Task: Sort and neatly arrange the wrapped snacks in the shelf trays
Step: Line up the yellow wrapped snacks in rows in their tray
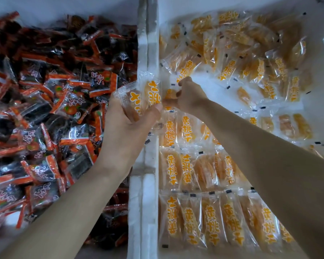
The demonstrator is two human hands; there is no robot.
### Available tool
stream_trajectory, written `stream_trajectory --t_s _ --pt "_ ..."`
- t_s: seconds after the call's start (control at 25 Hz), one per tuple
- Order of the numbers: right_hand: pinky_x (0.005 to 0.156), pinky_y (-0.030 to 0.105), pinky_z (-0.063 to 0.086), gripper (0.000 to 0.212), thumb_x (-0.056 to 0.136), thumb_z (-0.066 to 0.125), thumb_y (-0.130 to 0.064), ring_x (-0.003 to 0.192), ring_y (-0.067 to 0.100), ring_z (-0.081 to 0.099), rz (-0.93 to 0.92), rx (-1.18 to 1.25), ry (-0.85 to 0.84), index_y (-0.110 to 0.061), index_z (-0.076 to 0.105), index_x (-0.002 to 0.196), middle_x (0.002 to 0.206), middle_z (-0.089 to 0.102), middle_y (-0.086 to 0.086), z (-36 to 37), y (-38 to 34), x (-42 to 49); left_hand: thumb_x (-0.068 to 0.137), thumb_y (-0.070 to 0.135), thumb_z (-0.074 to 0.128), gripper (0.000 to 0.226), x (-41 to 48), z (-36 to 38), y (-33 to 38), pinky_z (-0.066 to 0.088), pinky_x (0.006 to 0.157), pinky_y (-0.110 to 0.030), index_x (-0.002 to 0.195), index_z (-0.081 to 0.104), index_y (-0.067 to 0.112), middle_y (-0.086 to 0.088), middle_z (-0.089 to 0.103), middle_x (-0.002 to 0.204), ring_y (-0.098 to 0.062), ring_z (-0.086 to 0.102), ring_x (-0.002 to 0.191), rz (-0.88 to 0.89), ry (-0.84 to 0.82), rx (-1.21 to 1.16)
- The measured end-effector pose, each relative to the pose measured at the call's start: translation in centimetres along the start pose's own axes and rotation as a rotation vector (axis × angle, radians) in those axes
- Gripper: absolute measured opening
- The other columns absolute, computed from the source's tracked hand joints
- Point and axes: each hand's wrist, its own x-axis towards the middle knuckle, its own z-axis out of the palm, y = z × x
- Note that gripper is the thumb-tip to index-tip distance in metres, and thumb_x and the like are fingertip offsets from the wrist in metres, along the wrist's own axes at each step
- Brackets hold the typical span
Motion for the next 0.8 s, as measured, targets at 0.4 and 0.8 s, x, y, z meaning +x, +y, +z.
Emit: stream_trajectory --t_s 0.4,0.8 --pt "0.056 0.024 0.037 0.045 0.081 0.067 -0.041 0.057 0.012 0.043 -0.015 0.394 0.198 0.001 0.056 0.069 0.061 0.046 0.001 -2.1 -0.6 0.4 0.082 0.017 0.068 0.034 -0.4 -0.4 0.1 0.037 0.051 -0.004 0.074 0.036 0.025 0.024 0.044 0.047 0.007 0.046 0.045 -0.013 -0.015 -0.068" --pt "0.066 0.022 0.044 0.041 0.086 0.065 -0.028 0.074 0.016 0.060 -0.110 0.060 -0.063 -0.017 0.046 0.121 0.096 0.060 0.000 -5.1 6.3 -6.5 0.079 0.029 0.074 0.031 -0.8 1.3 -0.4 0.050 0.069 -0.016 0.093 0.051 0.014 -0.010 0.052 0.082 -0.005 0.055 0.068 -0.062 -0.106 -0.079"
